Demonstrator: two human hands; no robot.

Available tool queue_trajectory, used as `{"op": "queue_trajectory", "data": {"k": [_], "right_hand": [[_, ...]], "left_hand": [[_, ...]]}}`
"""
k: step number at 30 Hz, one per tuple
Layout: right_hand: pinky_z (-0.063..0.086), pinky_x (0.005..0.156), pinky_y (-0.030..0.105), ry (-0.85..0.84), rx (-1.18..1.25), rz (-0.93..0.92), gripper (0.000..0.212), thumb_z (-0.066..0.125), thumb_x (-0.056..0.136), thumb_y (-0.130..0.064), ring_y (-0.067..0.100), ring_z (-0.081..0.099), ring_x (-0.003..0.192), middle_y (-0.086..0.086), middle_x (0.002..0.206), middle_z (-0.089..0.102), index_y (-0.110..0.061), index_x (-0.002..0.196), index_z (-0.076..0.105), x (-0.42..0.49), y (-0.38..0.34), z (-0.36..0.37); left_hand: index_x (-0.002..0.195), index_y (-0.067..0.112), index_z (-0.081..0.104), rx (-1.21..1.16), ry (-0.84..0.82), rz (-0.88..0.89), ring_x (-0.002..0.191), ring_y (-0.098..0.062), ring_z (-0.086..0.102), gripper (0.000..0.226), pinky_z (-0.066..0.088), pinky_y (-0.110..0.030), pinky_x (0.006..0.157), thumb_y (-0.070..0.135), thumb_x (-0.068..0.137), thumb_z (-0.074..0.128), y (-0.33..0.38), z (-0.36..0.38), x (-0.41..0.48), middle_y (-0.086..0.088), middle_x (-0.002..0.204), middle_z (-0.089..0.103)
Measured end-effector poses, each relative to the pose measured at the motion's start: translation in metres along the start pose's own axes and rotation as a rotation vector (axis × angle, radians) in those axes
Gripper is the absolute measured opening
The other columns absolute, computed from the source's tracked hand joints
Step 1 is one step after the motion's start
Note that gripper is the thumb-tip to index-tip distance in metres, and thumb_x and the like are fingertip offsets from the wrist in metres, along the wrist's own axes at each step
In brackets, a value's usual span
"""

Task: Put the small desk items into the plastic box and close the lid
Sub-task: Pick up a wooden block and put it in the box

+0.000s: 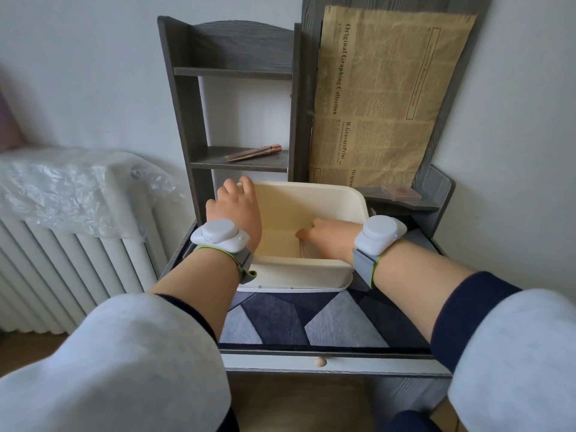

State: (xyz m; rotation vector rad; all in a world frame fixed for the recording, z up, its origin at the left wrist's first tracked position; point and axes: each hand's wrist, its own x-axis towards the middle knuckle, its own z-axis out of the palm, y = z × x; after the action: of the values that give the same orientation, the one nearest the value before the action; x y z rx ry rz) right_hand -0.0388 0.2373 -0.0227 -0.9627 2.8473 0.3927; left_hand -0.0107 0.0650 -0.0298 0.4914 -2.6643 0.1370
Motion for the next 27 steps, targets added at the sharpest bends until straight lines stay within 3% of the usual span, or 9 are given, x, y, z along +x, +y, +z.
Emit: {"op": "queue_trajectory", "data": {"k": [4,9,15,18,20,24,27], "right_hand": [[0.045,0.089,0.042,-0.009,0.073,0.001,0.044,0.048,0.098,-0.012,0.037,0.053,0.116,0.019,0.132,0.049,-0.014,0.142,0.044,-0.002,0.002,-0.001],[0.040,0.106,0.040,-0.070,0.039,0.000,0.048,0.043,0.101,-0.015,0.037,0.048,0.125,0.017,0.139,0.043,-0.019,0.148,0.037,-0.002,0.000,-0.005],[0.039,0.105,0.033,-0.040,0.125,-0.026,0.056,0.045,0.096,0.000,0.027,0.048,0.131,0.009,0.147,0.046,-0.020,0.148,0.042,-0.009,0.001,-0.013],[0.046,0.093,0.033,0.079,0.160,0.018,0.053,0.053,0.092,-0.005,0.028,0.055,0.120,0.009,0.136,0.056,-0.020,0.142,0.049,-0.011,0.006,-0.015],[0.046,0.084,0.031,0.201,0.177,0.040,0.046,0.049,0.092,-0.005,0.026,0.057,0.114,0.006,0.128,0.061,-0.023,0.135,0.057,-0.011,0.015,-0.017],[0.051,0.091,0.037,0.399,0.246,0.089,0.040,0.044,0.092,-0.006,0.023,0.059,0.112,0.001,0.123,0.065,-0.024,0.117,0.070,-0.018,0.034,-0.018],[0.047,0.085,0.034,0.547,0.252,0.109,0.033,0.048,0.092,-0.005,0.022,0.053,0.113,0.000,0.114,0.064,-0.020,0.109,0.072,-0.023,0.045,-0.014]], "left_hand": [[0.144,0.007,0.023,0.003,-0.002,-0.002,0.108,-0.030,0.051,0.063,0.040,-0.036,0.077,0.011,0.086,0.048,0.001,0.000,-0.001,-0.017,0.126,0.044],[0.145,0.007,0.023,0.004,-0.005,-0.015,0.109,-0.030,0.050,0.064,0.040,-0.036,0.079,0.012,0.087,0.049,0.001,0.000,-0.001,-0.017,0.128,0.043],[0.144,0.006,0.024,0.004,0.012,-0.031,0.108,-0.032,0.051,0.062,0.041,-0.037,0.079,0.012,0.088,0.047,0.003,0.001,0.000,-0.018,0.127,0.044],[0.144,0.006,0.025,-0.004,0.006,-0.064,0.109,-0.032,0.051,0.060,0.042,-0.038,0.081,0.012,0.088,0.047,0.004,0.002,0.001,-0.018,0.127,0.044],[0.143,0.006,0.025,-0.006,-0.003,-0.090,0.109,-0.032,0.051,0.059,0.042,-0.038,0.081,0.013,0.089,0.047,0.005,0.003,0.002,-0.018,0.127,0.045],[0.143,0.006,0.026,0.006,-0.027,-0.094,0.109,-0.031,0.051,0.060,0.042,-0.037,0.081,0.013,0.088,0.050,0.007,0.004,0.006,-0.017,0.126,0.045],[0.142,0.008,0.028,0.016,-0.050,-0.100,0.107,-0.030,0.052,0.060,0.042,-0.037,0.081,0.013,0.087,0.052,0.008,0.004,0.011,-0.016,0.124,0.046]]}}
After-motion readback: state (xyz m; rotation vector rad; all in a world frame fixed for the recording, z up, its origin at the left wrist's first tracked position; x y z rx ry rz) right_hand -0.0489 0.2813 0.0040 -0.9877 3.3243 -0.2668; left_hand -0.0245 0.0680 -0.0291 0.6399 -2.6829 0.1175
